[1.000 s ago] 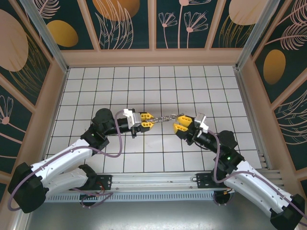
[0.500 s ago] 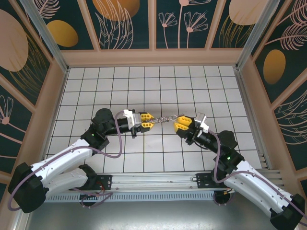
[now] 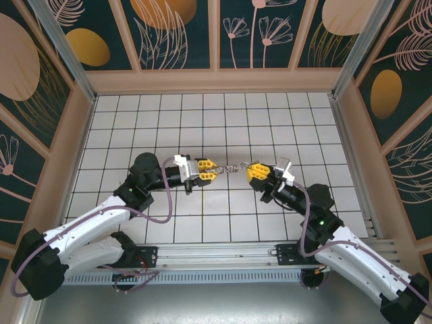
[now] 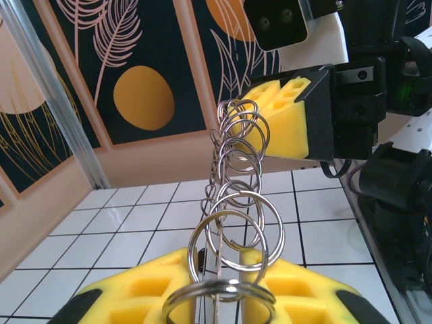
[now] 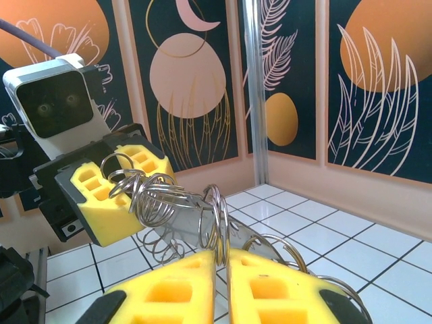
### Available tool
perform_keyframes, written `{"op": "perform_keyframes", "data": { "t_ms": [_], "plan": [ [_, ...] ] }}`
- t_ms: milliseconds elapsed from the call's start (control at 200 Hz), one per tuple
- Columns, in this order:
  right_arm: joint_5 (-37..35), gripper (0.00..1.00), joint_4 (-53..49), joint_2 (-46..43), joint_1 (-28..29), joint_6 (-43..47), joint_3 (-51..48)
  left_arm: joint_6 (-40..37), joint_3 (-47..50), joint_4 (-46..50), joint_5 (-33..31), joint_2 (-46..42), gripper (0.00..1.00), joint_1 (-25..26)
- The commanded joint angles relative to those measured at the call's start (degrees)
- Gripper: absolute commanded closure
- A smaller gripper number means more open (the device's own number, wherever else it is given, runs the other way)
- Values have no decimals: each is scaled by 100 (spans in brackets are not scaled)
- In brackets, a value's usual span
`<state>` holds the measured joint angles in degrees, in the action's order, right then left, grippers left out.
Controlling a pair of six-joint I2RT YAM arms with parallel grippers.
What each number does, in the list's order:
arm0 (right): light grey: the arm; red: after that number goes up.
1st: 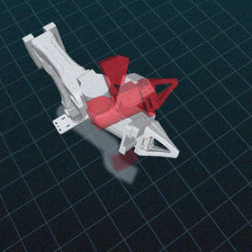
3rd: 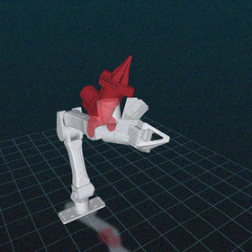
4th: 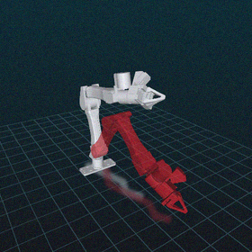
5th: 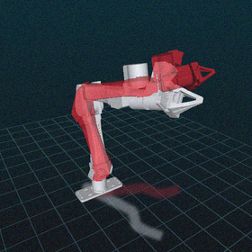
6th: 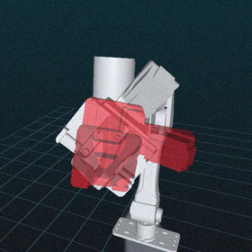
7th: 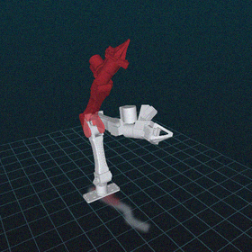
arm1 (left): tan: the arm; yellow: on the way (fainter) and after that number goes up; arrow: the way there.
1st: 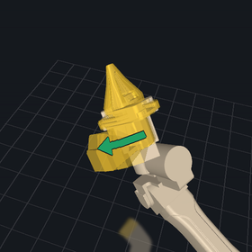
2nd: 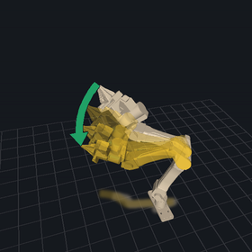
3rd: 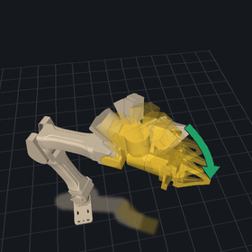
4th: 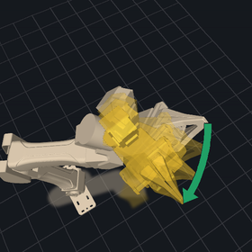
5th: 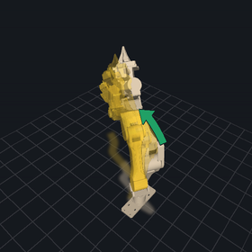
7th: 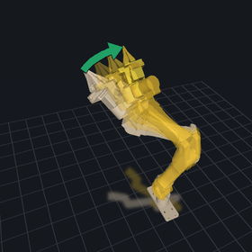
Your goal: Put the keys on the keyring
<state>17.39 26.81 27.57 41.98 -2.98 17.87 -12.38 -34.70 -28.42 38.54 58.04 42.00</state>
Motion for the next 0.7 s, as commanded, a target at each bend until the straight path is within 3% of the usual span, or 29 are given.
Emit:
{"op": "perform_keyframes", "data": {
  "t_ms": [0, 506, 696],
  "plan": [
    [-113, 87, 219, 0, -51, -72, 103, -141, -15, -127, 131, 18, 100, 52],
    [-109, 86, 236, 135, -51, 41, 182, -300, -39, -50, 92, 121, 100, 106],
    [-262, 96, 139, 82, -49, 105, 164, -243, 39, -107, -78, 48, 100, 106]
  ]
}}
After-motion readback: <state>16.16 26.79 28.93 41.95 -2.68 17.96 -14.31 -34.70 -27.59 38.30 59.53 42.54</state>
